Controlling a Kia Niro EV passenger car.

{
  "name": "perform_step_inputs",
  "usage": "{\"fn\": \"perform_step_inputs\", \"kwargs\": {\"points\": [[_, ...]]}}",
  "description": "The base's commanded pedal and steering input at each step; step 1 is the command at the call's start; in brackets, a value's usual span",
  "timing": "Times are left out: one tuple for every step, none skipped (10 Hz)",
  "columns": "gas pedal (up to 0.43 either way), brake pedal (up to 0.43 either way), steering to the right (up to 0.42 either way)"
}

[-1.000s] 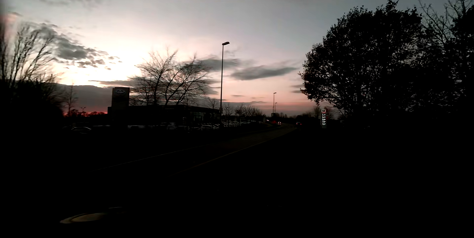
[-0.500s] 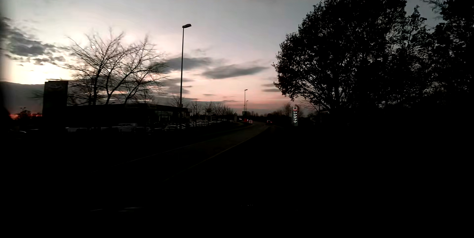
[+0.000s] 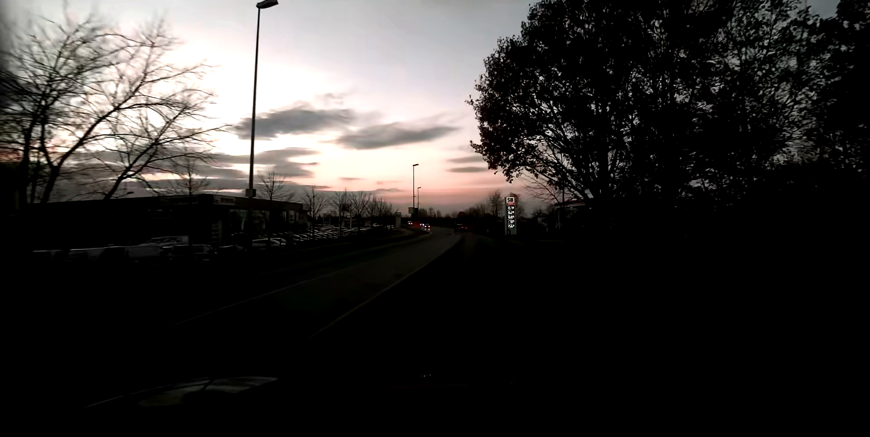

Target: Follow the waypoints while adhering to traffic rules and regulations

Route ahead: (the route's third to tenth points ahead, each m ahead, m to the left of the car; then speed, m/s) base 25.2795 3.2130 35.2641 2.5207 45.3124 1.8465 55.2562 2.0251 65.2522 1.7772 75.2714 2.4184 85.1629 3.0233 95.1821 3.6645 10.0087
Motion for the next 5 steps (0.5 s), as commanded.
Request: {"fn": "perform_step_inputs", "kwargs": {"points": [[0.260, 0.000, 0.042], [0.260, 0.000, 0.035], [0.260, 0.000, 0.028], [0.260, 0.000, 0.021], [0.260, 0.000, 0.017]]}}
